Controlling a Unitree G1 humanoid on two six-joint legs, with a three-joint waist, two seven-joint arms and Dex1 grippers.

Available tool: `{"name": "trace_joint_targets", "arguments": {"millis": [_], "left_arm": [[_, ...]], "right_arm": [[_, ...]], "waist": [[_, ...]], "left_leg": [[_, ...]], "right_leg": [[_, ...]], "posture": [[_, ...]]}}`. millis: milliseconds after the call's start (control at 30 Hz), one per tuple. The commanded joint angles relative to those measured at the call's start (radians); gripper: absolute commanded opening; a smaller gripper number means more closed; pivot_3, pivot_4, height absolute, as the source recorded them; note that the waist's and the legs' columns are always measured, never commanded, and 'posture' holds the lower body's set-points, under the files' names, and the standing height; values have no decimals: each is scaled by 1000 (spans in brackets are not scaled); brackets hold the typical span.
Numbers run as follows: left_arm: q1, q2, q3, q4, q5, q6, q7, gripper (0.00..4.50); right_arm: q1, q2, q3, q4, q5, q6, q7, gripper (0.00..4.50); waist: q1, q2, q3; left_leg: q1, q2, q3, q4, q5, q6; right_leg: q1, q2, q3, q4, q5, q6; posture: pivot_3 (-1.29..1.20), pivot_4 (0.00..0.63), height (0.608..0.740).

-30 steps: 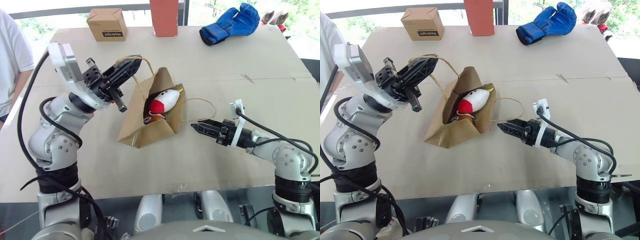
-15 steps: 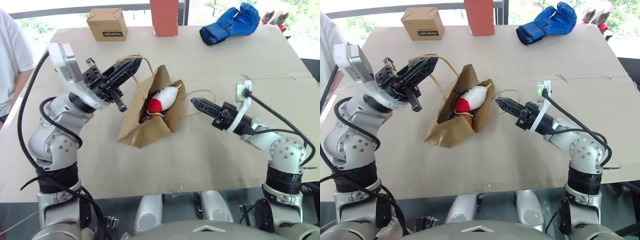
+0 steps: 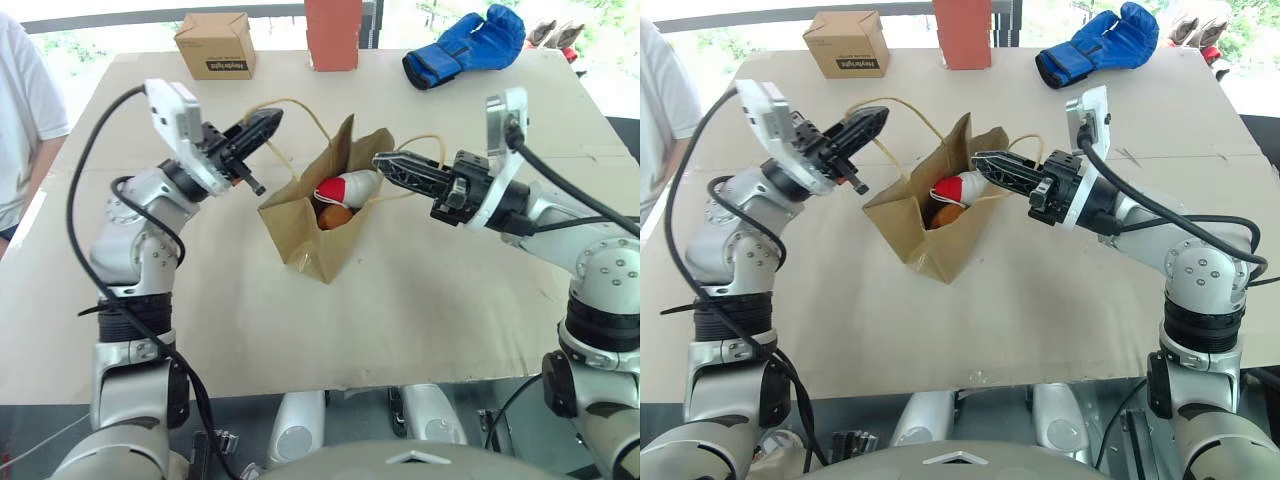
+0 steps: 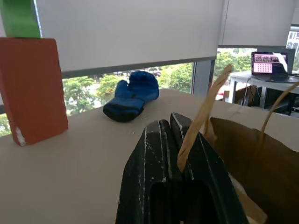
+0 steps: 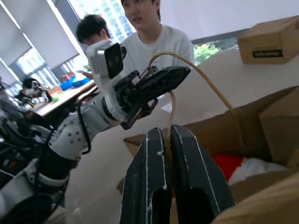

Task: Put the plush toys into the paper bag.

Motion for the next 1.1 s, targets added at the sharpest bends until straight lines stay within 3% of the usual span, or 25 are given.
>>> {"name": "trace_joint_targets", "arguments": {"millis": [33, 67, 100, 233, 333, 433, 533, 667, 733, 867, 1100], "left_arm": [[-2, 24, 47, -20, -74, 48, -61, 0], [6, 32, 66, -30, -100, 77, -66, 728], [15, 40, 81, -40, -117, 100, -64, 1026], [78, 88, 166, -108, -227, 221, -47, 2957], [149, 119, 217, -176, -296, 288, -51, 4464], [257, 151, 282, -264, -392, 368, -67, 4464], [392, 163, 305, -359, -422, 402, -57, 4464], [502, 114, 259, -472, -420, 404, 5, 4500], [525, 102, 223, -511, -380, 388, 31, 4500], [539, 84, 172, -556, -321, 364, 90, 4500], [521, 51, 102, -606, -239, 328, 189, 4500]], "right_arm": [[-20, -42, -14, -56, 14, -25, 44, 867], [-19, -64, -22, -68, 28, -18, 57, 1379], [-15, -88, -31, -81, 42, -12, 68, 1839], [21, -248, -105, -125, 151, 36, 113, 3888], [46, -342, -154, -125, 247, 49, 130, 3981], [96, -434, -184, -131, 267, 66, 177, 3981], [194, -503, -61, -182, 41, -9, 256, 3981], [213, -355, 248, -102, -327, -239, 273, 2813], [186, -247, 353, -21, -465, -342, 270, 1732], [140, -73, 427, 94, -575, -446, 287, 49], [87, 74, 464, 191, -647, -495, 344, 49]], "waist": [[-6, 0, 0], [-6, 0, 0], [-5, 0, 0], [-2, 1, 1], [0, 0, 1], [0, 0, 1], [0, -1, 0], [-3, -2, 0], [-1, 0, 1], [3, 0, 1], [4, -1, 0]], "left_leg": [[0, 0, 0, 0, 0, 0], [0, 0, 0, 0, 0, 0], [0, 0, 0, 0, 0, 0], [-1, 1, 0, -1, 0, 0], [0, 1, 0, -1, 0, 0], [0, 1, 0, -1, 0, 0], [0, 1, 1, -1, -1, 1], [2, 3, 2, -1, 0, 0], [1, 4, 3, 0, 0, 0], [1, 4, 4, 2, 0, 0], [1, 5, 3, 0, 0, 0]], "right_leg": [[0, 0, 0, 0, 0, 0], [0, 0, 0, 0, 0, 0], [0, 0, 0, 0, 0, 0], [0, 0, 0, -1, 0, 0], [1, -1, 0, -2, 0, 0], [1, -1, 0, -2, 0, 0], [1, -1, 0, -3, 0, 0], [1, 0, 0, -4, -2, -2], [0, 0, 0, -3, -3, -3], [1, 1, 2, -3, 1, -4], [1, 2, 1, -3, 2, -3]], "posture": [[0, 150, 740], [0, 150, 740], [0, 150, 740], [0, 150, 740], [0, 150, 740], [0, 150, 740], [0, 150, 740], [0, 150, 740], [0, 150, 740], [0, 150, 740], [0, 150, 740]]}}
